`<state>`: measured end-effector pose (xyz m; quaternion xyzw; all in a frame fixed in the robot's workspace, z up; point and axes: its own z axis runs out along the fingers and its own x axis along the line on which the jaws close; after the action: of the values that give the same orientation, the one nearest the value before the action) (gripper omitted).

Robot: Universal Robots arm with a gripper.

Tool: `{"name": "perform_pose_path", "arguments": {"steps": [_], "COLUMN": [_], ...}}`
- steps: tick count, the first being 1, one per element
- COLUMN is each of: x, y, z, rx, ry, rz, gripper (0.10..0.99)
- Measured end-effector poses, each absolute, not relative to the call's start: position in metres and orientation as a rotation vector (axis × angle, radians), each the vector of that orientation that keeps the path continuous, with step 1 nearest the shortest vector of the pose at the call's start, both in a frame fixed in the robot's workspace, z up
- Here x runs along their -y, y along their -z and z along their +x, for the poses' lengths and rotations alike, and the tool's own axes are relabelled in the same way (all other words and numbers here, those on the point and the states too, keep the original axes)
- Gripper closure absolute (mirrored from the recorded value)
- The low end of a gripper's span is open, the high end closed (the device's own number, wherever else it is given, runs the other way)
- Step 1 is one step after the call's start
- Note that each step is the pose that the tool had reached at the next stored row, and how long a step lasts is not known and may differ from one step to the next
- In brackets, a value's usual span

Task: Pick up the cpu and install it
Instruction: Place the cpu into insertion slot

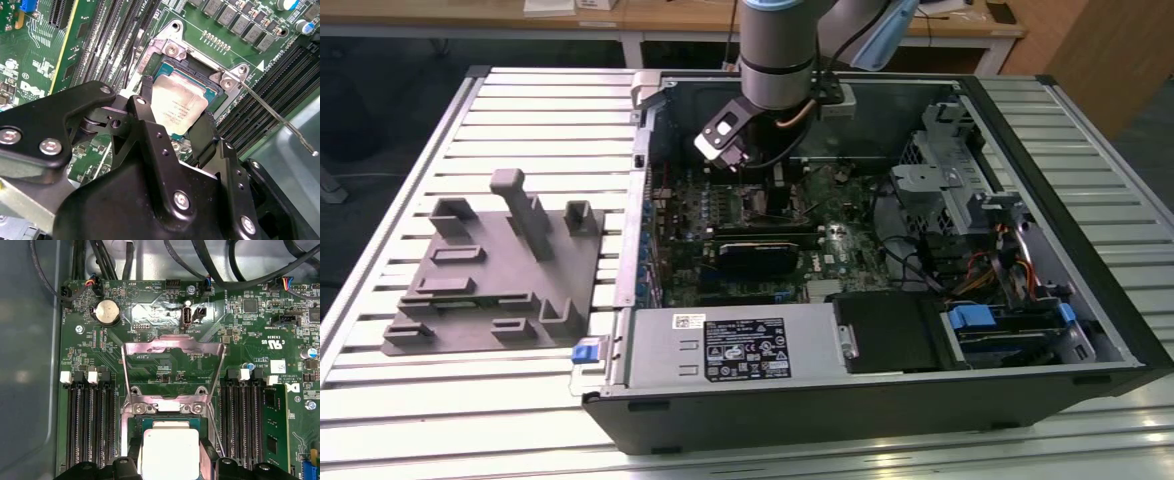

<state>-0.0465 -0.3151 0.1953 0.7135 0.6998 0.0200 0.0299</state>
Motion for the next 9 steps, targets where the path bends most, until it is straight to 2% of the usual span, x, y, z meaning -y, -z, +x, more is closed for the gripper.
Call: {"name": "perform_pose_path", "arguments": {"steps": [9], "x": [0.3133], "y": [-0.1945], "z": [-0.0475], "rx": [-2.151], "ry": [-0.061], "rz": [2.206], "gripper": [0.549]}}
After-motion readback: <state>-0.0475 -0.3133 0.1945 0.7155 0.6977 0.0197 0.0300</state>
